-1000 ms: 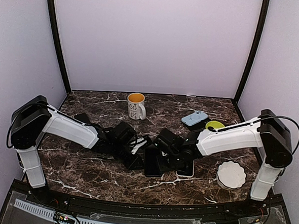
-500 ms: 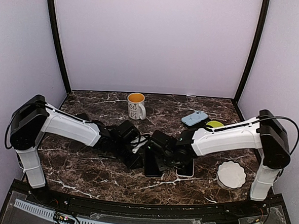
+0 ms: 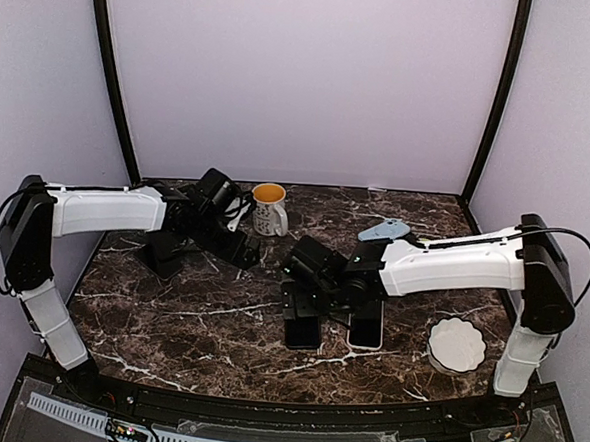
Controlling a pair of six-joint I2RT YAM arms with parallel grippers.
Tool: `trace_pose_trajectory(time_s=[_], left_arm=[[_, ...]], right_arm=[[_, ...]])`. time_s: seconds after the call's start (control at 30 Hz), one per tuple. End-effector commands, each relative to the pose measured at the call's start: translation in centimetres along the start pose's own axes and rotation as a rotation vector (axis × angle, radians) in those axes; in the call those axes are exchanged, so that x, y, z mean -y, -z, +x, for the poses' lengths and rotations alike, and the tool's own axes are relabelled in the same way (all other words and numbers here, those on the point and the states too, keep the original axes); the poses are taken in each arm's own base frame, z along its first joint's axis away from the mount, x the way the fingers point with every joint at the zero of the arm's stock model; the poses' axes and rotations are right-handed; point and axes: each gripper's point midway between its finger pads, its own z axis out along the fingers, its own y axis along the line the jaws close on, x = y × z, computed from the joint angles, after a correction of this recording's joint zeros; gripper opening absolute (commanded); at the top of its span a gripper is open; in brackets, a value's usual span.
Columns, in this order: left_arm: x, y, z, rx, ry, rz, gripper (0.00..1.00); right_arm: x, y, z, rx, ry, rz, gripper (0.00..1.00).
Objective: Put the phone into the phone case
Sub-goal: Pick up the phone with the phone case at the center of the board.
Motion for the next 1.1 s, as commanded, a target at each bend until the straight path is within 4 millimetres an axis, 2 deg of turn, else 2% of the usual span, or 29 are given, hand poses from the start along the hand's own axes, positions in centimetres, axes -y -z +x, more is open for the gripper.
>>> trace_pose_trajectory(time_s=[0.0, 0.07, 0.27, 0.43, 0.63, 0.8, 1.07], left_arm=[[-1.1, 2.3, -2.5, 0.121, 0.096, -0.026, 0.99], [-0.7, 2.2, -1.8, 0.123, 0.108, 0.013, 0.99], [-1.0, 3.4, -2.8, 0.166, 0.080, -0.008, 0.99], [-0.6, 3.6, -2.7, 0.166, 0.072, 0.019, 0.99], [-0.5, 3.3, -2.7, 0.154, 0.061, 0.025, 0.98], [0.3, 3.5, -2.7, 0.144, 0.055, 0.069, 0.98], [0.9, 5.9, -3.8, 0.197, 0.053, 0.126, 0.98]], right_arm=[[-1.2, -1.2, 1.9, -0.081, -0.050, -0.016, 0.98], [-1.9, -1.9, 2.6, -0.114, -0.026, -0.033, 0.99], [-2.3, -4.3, 4.4, -0.204, 0.025, 0.017, 0.99], [-0.6, -5.7, 6.2, -0.258, 0.043, 0.120, 0.99], [-0.5, -6.1, 7.4, -0.289, 0.079, 0.144, 0.98], [0.9, -6.5, 8.5, -0.307, 0.094, 0.195, 0.98], [1.7, -6.7, 8.6, -0.310, 0.100, 0.191, 0.98]])
